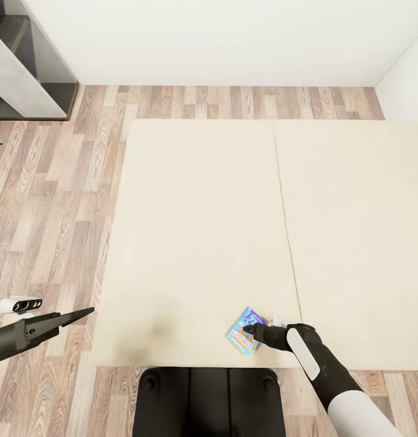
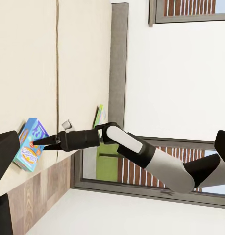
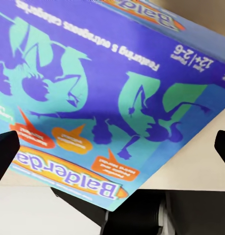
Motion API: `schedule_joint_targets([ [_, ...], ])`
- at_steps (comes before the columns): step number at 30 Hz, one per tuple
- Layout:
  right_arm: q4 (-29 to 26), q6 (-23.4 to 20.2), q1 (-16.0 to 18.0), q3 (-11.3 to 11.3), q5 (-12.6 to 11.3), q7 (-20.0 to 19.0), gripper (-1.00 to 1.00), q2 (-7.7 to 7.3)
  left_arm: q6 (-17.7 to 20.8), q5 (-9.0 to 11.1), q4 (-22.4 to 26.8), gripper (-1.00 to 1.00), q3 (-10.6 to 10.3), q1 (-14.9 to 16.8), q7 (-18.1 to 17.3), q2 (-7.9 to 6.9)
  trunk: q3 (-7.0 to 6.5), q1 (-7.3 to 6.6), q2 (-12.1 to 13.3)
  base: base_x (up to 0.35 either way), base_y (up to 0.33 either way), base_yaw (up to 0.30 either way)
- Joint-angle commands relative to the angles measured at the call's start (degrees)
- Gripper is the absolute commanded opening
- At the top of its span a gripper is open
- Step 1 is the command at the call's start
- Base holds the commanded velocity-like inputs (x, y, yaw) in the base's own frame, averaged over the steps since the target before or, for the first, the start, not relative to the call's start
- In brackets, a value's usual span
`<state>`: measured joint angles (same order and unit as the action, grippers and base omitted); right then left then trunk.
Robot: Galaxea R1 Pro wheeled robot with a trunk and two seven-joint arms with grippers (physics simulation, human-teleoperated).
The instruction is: Put all the toys in the child's room - the three board games (two on the bed and one on the table), the two jigsaw puzzles on the table, and the tennis ball on the table - inside the toy box on the table in the child's room.
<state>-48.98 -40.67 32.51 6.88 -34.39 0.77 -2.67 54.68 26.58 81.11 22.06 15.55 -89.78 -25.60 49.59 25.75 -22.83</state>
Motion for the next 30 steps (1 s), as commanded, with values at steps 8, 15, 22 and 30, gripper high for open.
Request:
schedule_joint_targets([
  [8, -0.06, -0.02, 0.01, 0.15, -0.07, 0.03, 1.0, -0.06, 0.61, -0.04, 0.02, 1.0, 0.0, 0.01, -0.22, 0.02, 0.06, 0.03, -0.09, 0.0, 0.0, 0.0],
  [15, -0.06, 0.92, 0.01, 0.19, -0.13, 0.02, 1.0, -0.06, 0.61, -0.04, 0.02, 1.0, 0.0, 0.01, -0.22, 0.02, 0.06, 0.03, -0.09, 0.0, 0.0, 0.0],
  [22, -0.07, 1.17, 0.01, 0.16, -0.15, -0.01, 1.0, -0.06, 0.61, -0.04, 0.02, 1.0, 0.0, 0.01, -0.22, 0.02, 0.06, 0.03, -0.09, 0.0, 0.0, 0.0],
  [30, -0.05, 1.2, 0.01, 0.37, -0.2, -1.57, 1.0, 0.67, 0.61, -0.04, 0.02, 1.0, 0.0, 0.01, -0.22, -0.04, 0.06, 0.03, -0.09, 0.0, 0.0, 0.0],
])
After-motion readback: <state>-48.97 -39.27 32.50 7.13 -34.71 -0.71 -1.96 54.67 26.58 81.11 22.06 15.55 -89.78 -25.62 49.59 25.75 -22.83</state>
